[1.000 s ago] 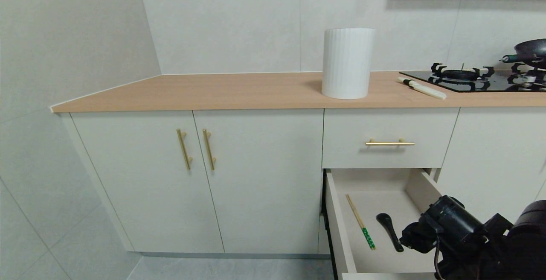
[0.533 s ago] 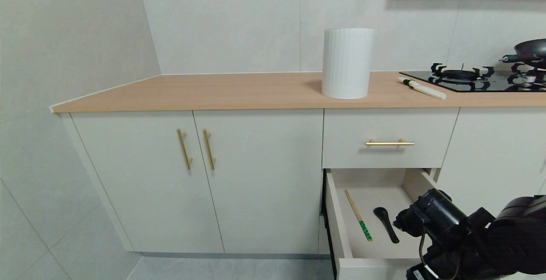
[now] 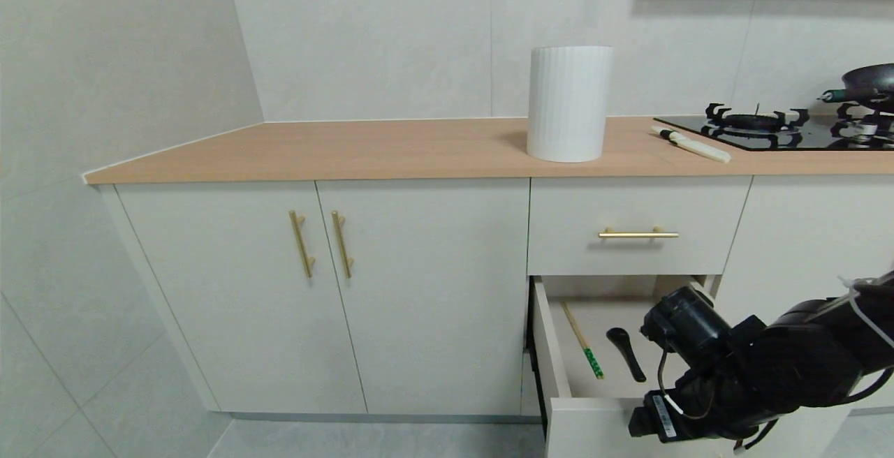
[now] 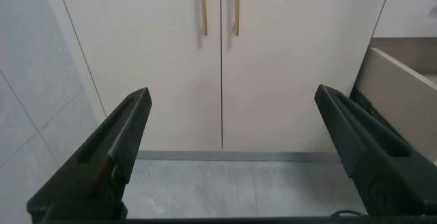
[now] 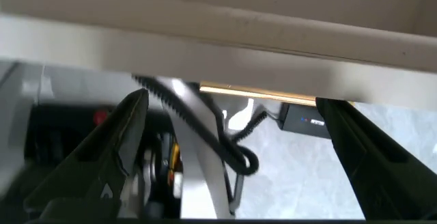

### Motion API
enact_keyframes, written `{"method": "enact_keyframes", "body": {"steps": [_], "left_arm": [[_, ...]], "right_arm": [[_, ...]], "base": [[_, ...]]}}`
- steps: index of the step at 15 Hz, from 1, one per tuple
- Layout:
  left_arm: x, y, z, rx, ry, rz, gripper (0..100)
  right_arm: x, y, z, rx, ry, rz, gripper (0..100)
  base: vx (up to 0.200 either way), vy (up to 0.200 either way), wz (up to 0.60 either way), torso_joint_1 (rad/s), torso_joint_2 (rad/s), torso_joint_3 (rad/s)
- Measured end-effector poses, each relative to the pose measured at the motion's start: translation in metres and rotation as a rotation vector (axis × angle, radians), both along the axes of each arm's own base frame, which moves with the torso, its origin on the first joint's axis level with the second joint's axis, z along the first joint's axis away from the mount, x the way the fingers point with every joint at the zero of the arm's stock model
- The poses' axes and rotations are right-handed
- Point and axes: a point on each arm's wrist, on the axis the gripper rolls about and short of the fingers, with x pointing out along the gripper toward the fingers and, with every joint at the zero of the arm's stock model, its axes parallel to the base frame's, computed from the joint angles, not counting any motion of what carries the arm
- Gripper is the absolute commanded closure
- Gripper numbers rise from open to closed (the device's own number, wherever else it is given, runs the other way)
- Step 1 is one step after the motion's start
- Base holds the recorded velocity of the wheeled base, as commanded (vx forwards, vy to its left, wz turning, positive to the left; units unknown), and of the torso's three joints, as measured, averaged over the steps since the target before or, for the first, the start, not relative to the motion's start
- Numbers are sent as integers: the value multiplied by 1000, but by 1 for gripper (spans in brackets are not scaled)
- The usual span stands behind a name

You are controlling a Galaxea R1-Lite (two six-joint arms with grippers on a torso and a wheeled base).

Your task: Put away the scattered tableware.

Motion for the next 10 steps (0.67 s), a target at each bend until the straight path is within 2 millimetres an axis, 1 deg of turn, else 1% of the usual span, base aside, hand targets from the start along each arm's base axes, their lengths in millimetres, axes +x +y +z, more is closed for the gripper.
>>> {"method": "enact_keyframes", "body": {"steps": [2,6,10], "left_arm": [[0,0,0,0,0,0,0],[0,0,0,0,0,0,0],[0,0,0,0,0,0,0]], "right_arm": [[11,1,-2,8,-63,-51,0],[32,4,-16,-14,-116,-90,0],[68,0,-22,-15,-158,-152,0]], "base": [[0,0,0,0,0,0],[0,0,0,0,0,0],[0,0,0,0,0,0]]}}
